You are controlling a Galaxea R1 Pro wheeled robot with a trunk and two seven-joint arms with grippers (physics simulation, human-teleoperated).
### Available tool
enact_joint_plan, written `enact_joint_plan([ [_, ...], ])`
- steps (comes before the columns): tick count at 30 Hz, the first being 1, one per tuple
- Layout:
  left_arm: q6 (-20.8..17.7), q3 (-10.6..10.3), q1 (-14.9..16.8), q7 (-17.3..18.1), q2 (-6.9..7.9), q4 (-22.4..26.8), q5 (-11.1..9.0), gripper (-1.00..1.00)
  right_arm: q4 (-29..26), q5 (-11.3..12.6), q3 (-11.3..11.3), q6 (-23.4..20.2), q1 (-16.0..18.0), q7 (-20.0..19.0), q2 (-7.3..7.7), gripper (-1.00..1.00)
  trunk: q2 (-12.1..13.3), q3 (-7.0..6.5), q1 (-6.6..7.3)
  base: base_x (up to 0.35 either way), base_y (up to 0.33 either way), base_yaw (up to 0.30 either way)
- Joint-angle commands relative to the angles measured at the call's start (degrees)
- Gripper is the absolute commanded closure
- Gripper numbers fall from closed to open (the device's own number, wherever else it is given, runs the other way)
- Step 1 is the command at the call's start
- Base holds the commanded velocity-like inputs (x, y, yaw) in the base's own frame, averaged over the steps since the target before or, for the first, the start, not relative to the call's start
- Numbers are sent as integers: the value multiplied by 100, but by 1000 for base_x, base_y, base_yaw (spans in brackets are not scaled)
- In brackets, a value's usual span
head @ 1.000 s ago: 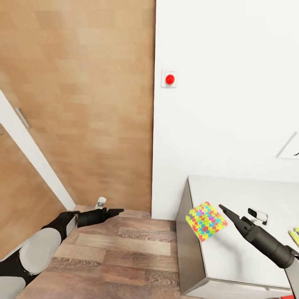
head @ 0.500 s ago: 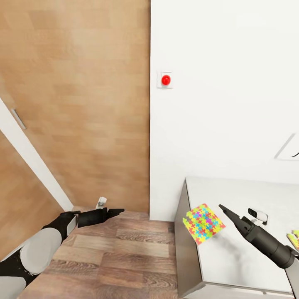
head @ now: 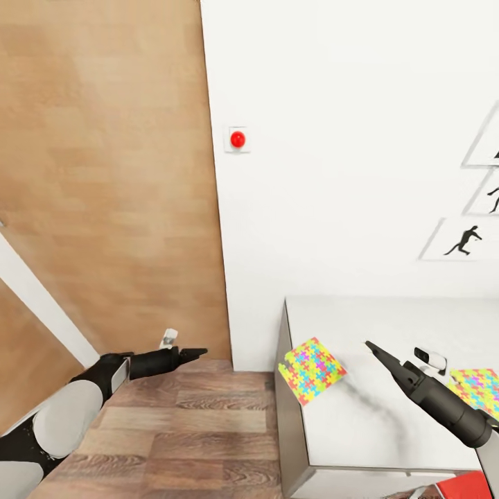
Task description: Put all the toys in the child's room - the three board games (two on the bed and one on the table), the two jigsaw puzzles on the table, and the tennis ball on the table - inside the toy box on the table in the child's room.
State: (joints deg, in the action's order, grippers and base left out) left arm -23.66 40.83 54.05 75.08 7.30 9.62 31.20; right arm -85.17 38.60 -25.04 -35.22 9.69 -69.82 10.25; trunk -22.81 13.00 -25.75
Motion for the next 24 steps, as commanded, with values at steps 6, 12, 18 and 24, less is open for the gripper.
enact_joint_plan([
  [6, -60, 48, 6, 30, -4, 5, 53, -100, 1, 24, 0, -50, 3, -6, 1, -100, -11, -34, -4, 0, -9, -187],
  [12, -60, 48, 2, 30, -6, 5, 53, -100, -4, 21, 0, -49, 5, -6, -1, -100, -11, -53, -4, 0, -4, -85],
  [18, -66, 48, 5, 32, -5, 5, 53, -100, -7, 17, 0, -49, 6, 0, -2, -100, -11, -59, -4, 0, -121, -25],
  [24, -70, 48, 4, 34, -5, 5, 53, -100, -11, 18, 0, -49, 5, 2, -3, -100, -11, -60, -4, 0, -184, -5],
])
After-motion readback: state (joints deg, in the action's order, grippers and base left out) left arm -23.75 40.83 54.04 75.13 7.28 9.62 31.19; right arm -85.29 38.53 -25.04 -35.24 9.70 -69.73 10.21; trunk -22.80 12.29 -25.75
